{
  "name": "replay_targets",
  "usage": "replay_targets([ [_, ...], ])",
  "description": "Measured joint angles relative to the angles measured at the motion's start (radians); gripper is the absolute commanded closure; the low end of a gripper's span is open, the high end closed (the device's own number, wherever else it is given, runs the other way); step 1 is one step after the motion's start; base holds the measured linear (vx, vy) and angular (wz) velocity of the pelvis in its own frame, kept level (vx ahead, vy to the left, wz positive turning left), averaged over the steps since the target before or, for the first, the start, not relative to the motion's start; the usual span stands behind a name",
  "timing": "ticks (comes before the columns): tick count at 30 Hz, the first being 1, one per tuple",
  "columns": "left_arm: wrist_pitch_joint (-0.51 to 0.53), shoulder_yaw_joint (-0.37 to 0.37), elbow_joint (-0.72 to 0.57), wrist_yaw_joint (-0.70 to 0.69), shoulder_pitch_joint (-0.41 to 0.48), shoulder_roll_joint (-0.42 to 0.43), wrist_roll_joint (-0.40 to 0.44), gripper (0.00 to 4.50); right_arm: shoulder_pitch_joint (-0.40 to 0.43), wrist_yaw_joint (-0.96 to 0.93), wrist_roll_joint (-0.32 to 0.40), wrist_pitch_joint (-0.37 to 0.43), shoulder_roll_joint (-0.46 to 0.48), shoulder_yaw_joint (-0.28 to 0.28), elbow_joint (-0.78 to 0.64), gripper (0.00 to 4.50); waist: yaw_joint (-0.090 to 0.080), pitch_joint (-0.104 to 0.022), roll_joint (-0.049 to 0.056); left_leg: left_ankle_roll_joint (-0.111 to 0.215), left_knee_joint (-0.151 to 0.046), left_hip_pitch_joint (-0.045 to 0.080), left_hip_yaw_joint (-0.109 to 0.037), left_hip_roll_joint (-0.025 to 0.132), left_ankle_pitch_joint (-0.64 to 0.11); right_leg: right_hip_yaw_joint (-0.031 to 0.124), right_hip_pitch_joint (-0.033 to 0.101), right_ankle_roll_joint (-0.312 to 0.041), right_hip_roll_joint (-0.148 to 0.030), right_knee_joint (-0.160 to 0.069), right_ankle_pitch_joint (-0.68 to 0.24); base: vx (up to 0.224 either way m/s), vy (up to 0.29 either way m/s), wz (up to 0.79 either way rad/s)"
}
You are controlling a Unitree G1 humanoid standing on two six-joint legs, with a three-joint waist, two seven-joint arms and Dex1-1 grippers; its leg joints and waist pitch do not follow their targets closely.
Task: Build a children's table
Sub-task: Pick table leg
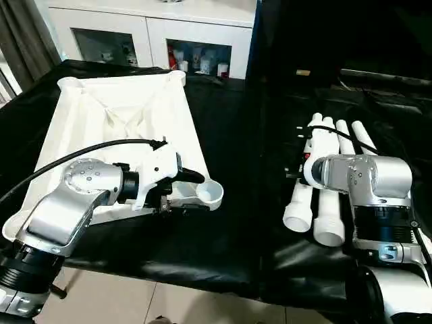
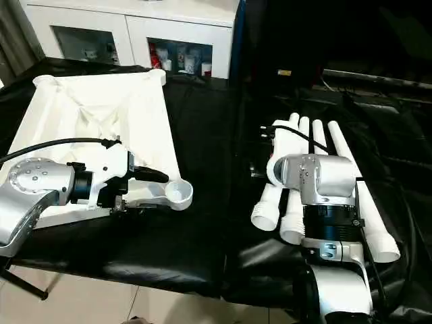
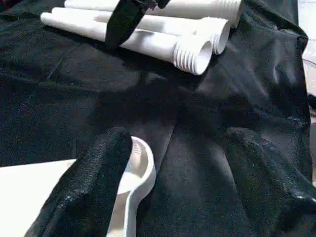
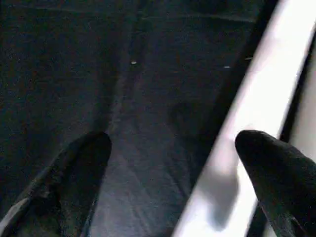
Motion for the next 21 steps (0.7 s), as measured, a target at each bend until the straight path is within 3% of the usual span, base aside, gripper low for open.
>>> replay_targets([
  [15,-0.003,-0.019,0.0,-0.011,-0.001,0.0,0.007,1.02,0.022,-0.009,-0.008,-0.001,0.005,-0.032,0.042,0.0,-0.002,0.0,0.0,0.0,0.0,0.001,0.0,0.0,0.0,0.0,0.001,0.0,0.0,0.0,0.0,0.0,0.0,0.0],
  [21,-0.006,-0.021,0.0,-0.014,-0.001,0.0,0.01,1.02,0.023,0.013,-0.001,-0.049,0.005,-0.03,0.082,0.0,0.0,0.0,0.0,-0.001,0.0,0.001,0.0,0.0,0.0,0.0,0.001,0.0,0.0,0.0,0.0,0.0,0.0,0.0],
])
